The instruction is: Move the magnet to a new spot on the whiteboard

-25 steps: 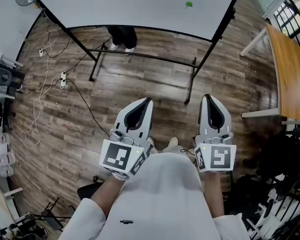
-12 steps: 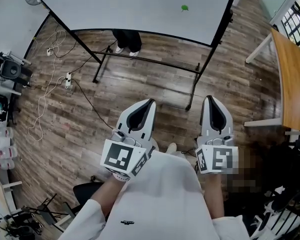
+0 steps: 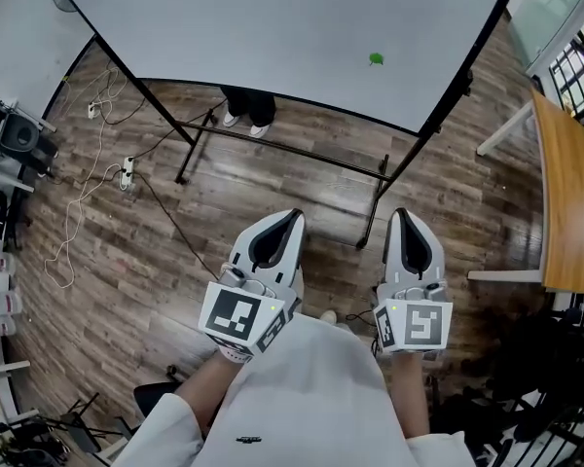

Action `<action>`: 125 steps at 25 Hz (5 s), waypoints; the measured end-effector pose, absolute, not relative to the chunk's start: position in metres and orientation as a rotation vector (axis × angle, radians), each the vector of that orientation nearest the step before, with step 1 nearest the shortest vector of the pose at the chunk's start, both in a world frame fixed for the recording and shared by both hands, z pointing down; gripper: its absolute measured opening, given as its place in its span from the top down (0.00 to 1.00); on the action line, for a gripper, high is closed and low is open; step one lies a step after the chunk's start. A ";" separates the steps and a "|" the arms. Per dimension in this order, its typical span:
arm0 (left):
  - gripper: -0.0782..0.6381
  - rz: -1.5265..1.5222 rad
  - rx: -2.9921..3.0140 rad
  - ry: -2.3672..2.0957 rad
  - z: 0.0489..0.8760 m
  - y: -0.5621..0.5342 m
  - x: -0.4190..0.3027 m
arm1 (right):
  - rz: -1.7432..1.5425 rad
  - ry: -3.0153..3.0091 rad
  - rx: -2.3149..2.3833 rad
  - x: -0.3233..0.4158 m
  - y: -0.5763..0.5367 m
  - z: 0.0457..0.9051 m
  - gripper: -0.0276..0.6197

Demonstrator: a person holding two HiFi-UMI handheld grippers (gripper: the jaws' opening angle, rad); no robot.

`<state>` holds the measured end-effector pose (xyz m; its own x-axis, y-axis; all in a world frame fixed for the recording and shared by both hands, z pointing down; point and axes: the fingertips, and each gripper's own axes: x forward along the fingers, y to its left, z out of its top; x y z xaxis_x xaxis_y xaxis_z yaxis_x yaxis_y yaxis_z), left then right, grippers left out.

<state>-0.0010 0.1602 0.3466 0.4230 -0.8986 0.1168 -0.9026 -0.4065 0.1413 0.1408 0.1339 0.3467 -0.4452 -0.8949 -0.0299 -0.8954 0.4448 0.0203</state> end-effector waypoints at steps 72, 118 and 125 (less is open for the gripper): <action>0.88 0.140 2.495 -1.388 0.387 -0.185 -0.031 | -0.161 2.382 -2.092 0.109 -0.224 0.404 0.75; 0.88 0.072 2.541 -1.406 0.357 -0.158 -0.050 | -0.112 2.423 -2.000 0.094 -0.191 0.363 0.76; 0.88 0.036 2.575 -1.437 0.339 -0.145 -0.052 | -0.004 2.469 -1.945 0.102 -0.163 0.330 0.76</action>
